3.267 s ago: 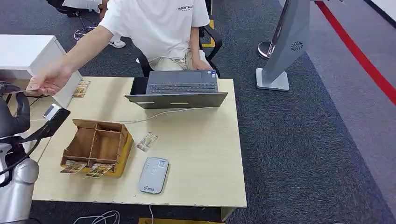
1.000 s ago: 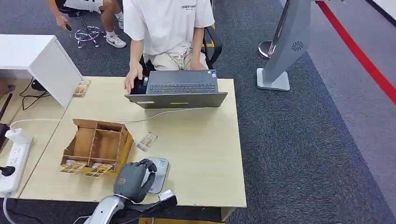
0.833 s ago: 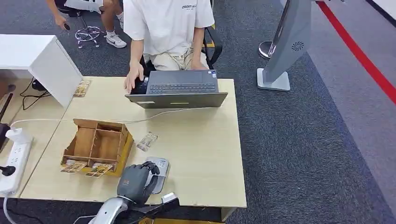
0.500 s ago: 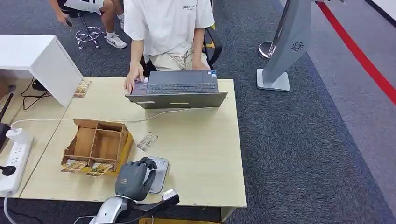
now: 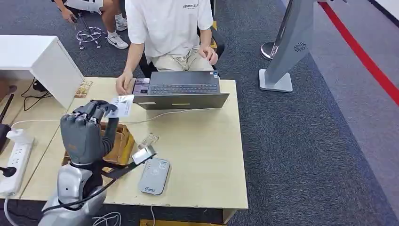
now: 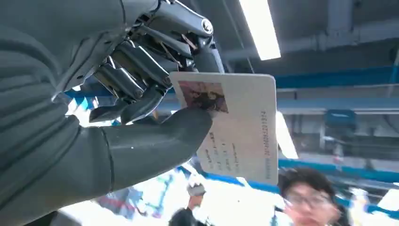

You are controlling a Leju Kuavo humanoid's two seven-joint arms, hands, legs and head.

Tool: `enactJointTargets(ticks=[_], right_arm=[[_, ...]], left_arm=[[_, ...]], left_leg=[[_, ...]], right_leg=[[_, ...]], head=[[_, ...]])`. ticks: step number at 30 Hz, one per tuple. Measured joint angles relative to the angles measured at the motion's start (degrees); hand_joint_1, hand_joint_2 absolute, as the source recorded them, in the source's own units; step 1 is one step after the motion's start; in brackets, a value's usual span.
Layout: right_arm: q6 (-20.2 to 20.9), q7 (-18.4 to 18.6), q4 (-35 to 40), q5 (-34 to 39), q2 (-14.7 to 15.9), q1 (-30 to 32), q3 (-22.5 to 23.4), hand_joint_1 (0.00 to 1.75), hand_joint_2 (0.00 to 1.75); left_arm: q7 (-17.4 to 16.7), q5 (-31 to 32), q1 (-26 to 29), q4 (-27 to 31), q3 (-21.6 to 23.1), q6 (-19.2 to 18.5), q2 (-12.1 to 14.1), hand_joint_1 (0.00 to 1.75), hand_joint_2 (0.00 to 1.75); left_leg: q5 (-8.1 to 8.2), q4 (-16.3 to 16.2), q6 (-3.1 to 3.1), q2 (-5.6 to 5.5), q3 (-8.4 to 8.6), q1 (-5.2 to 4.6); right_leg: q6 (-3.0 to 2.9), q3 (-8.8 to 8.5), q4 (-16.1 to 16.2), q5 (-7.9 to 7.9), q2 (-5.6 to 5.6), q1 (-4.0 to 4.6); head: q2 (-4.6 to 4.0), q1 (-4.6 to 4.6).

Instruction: Pass the card to the sensor for recognition and then transmit it.

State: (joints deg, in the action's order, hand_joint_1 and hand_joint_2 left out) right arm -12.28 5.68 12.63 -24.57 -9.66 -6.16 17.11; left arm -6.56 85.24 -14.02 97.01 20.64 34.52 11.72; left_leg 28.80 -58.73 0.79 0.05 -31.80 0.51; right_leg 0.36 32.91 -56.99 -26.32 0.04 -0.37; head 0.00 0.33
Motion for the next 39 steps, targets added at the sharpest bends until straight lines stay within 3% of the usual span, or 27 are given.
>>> enactJointTargets(ticks=[4,6,8,11,14,19,20,27,33,39], right_arm=[[0.9,1.18,0.13,-1.4,-0.44,-0.91,-0.81,0.0,1.75],[0.96,1.46,0.15,-1.83,-0.61,-1.2,-1.29,0.0,1.75],[0.98,1.53,0.15,-1.9,-0.66,-1.34,-1.38,0.0,1.75],[1.75,1.55,0.15,-1.85,-0.72,-1.56,-1.4,0.0,1.75],[1.99,1.46,0.15,-1.7,-0.92,-1.65,-1.38,0.0,1.75],[1.73,1.46,0.15,-1.9,-0.94,-1.66,-1.38,0.0,1.75],[1.73,1.46,0.15,-1.9,-0.94,-1.65,-1.38,0.0,1.75],[1.7,1.42,0.15,-2.07,-0.94,-1.58,-1.38,0.0,1.75],[1.59,1.33,0.15,-2.45,-0.94,-1.46,-1.38,0.0,1.75],[0.83,-0.05,0.13,-1.7,-0.94,-0.63,-1.11,0.0,1.75]], left_arm=[[-1.05,1.16,-10.05,-10.58,-5.7,-1.87,2.16,1.75,1.75],[-1.07,1.35,-14.16,-17.02,-8.24,-1.08,2.95,1.75,1.75],[-1.27,1.79,-16.66,-21.16,-9.58,-0.88,3.56,1.75,1.75],[-4.4,3.37,-20.59,-28.57,-11.25,-3.2,3.93,1.75,1.75],[-5.38,3.76,-24.65,-37.57,-13.06,-2.52,4.5,1.75,1.75],[-5.4,4.0,-28.06,-44.82,-14.02,-2.08,4.41,1.75,1.75],[-5.4,4.08,-28.29,-45.69,-14.11,-2.15,4.39,0.0,1.75],[-4.4,2.51,-28.23,-47.4,-14.24,-1.85,3.82,0.0,1.75],[-1.31,0.65,-26.68,-46.17,-14.37,-0.27,3.28,0.0,1.75],[1.45,-3.17,-18.91,-31.93,-13.65,-8.25,2.12,0.0,1.75]], left_leg=[[-0.13,0.0,-0.19,0.01,0.01,0.04],[-0.18,0.0,-0.27,0.06,0.02,0.06],[-0.19,0.0,-0.27,0.07,0.02,0.07],[-0.2,0.0,-0.27,0.02,-0.05,0.09],[-0.2,0.0,-0.27,0.13,-0.08,0.09],[-0.21,0.0,-0.29,0.09,-0.14,0.09],[-0.21,0.0,-0.29,0.09,-0.13,0.09],[-0.22,-0.01,-0.29,0.09,0.11,0.08],[-0.22,-0.01,-0.29,0.1,0.11,0.08],[-0.21,0.0,-0.3,0.11,0.09,0.08]], right_leg=[[-0.21,0.06,-0.06,0.15,0.03,0.01],[-0.27,0.1,-0.08,0.19,0.11,0.02],[-0.27,0.11,-0.1,0.19,0.13,0.02],[-0.27,0.14,-0.12,0.18,0.07,0.06],[-0.29,0.24,-0.14,0.2,0.19,0.06],[-0.28,0.26,-0.14,0.19,0.15,0.06],[-0.28,0.27,-0.13,0.19,0.16,0.05],[-0.28,0.37,-0.13,0.21,0.17,0.05],[-0.28,0.38,-0.13,0.21,0.16,0.05],[-0.28,0.41,-0.12,0.2,0.18,0.05]], head=[[0.0,0.0],[0.0,0.0],[0.0,-0.11],[0.0,-0.02],[0.0,-0.09],[0.0,-0.07],[0.0,-0.09],[0.0,-0.09],[0.0,-0.09],[0.0,-0.07]])
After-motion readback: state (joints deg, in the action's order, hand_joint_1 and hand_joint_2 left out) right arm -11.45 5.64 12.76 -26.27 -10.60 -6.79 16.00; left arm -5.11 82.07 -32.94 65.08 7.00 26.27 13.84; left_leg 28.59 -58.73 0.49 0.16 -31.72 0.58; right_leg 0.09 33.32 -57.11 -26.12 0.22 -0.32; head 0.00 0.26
